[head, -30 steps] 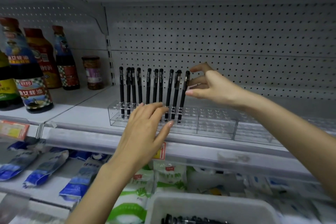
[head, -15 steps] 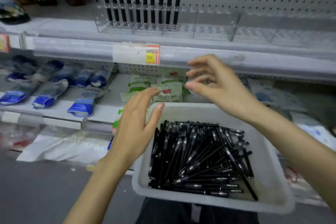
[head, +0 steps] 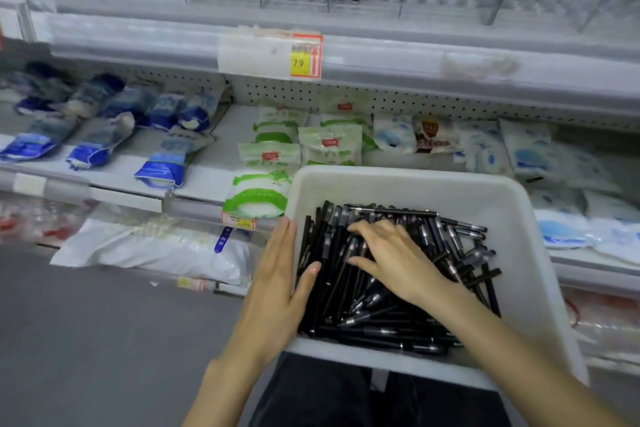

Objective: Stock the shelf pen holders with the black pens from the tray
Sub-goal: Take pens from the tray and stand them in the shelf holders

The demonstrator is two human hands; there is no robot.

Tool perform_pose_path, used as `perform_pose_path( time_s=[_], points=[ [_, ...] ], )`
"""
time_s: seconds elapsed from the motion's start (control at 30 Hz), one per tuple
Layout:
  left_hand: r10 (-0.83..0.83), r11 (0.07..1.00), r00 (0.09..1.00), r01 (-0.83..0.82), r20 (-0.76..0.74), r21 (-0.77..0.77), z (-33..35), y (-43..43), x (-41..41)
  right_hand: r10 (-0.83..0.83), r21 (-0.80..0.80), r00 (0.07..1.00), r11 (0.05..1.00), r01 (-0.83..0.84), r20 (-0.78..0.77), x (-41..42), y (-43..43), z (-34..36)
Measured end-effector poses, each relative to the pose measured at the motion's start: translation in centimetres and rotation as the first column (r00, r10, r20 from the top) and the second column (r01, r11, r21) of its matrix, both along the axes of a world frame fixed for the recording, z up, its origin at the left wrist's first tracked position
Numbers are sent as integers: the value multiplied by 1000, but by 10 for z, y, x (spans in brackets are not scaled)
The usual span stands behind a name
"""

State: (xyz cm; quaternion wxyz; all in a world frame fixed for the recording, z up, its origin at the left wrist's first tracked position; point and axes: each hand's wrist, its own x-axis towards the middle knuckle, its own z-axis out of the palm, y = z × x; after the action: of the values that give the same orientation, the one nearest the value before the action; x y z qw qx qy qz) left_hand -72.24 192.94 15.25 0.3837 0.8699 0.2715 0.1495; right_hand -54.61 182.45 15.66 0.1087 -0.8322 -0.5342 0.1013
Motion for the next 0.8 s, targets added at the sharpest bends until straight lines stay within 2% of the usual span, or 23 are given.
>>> perform_pose_path(
  time_s=[0.17,0.27,0.37,0.43,0.6,0.8],
  points=[
    [12,1000,1000,-12,7,1,-3,-4,-2,-7,107,1000,994,10,-26,-6,-3,-8],
    [13,1000,1000,-13,10,-1,-4,-3,-2,-39,214,973,973,89,-226,-11,-2,-8],
    [17,1000,1000,-17,16,7,-5,-3,-2,-108,249,832,926,284,-544,-20,5,-6],
    [23,1000,1000,-24,17,15,-5,-3,-3,-139,217,716,898,381,-684,-25,9,-7],
    [31,999,999,-31,19,-17,-3,-4,-2,-177,115,531,875,470,-829,-28,10,-1],
    [55,997,996,-51,75,-52,23,1,-1,24,185,299,831,525,-954,-21,-5,53]
  ],
)
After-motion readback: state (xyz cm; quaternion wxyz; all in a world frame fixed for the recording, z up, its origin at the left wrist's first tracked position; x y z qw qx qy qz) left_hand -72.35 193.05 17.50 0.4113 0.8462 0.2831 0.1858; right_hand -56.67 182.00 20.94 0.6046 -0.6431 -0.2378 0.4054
